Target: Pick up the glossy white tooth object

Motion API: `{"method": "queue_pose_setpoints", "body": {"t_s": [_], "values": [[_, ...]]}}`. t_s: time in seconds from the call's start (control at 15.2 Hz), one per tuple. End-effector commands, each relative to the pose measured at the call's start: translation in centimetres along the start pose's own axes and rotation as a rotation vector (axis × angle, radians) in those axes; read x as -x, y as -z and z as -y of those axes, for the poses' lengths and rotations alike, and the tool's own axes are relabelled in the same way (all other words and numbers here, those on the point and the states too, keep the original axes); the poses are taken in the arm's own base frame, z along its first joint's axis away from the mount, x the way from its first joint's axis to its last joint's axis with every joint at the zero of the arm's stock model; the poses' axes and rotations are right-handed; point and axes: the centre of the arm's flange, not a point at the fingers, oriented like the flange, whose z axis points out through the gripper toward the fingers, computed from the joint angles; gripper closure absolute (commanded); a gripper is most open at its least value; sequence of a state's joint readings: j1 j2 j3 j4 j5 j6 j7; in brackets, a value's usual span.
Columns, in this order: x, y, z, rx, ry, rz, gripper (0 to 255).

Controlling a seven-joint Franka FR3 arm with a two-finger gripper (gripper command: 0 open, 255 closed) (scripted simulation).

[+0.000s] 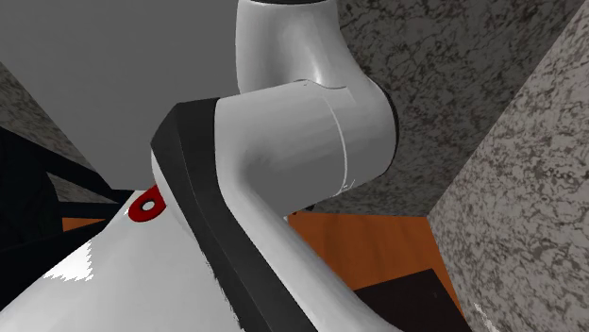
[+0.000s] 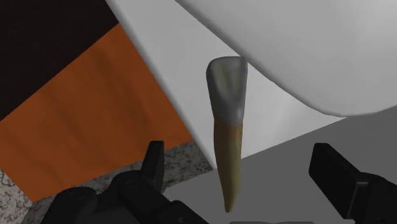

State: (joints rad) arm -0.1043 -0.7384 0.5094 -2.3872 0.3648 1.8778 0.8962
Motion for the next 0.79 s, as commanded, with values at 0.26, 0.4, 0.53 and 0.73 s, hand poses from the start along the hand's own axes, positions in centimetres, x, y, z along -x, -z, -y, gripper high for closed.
{"method": "queue_pose_setpoints", "body": {"t_s": [0.26,0.4,0.53,0.73], "values": [[0.5,-2.9,-0.3,0.000,-0.006,-0.001,0],[0.5,-2.8,-0.4,0.000,-0.006,-0.001,255],[0.5,-2.8,-0.4,0.000,-0.006,-0.001,255],[0.5,-2.8,-0.4,0.000,-0.006,-0.001,255]]}}
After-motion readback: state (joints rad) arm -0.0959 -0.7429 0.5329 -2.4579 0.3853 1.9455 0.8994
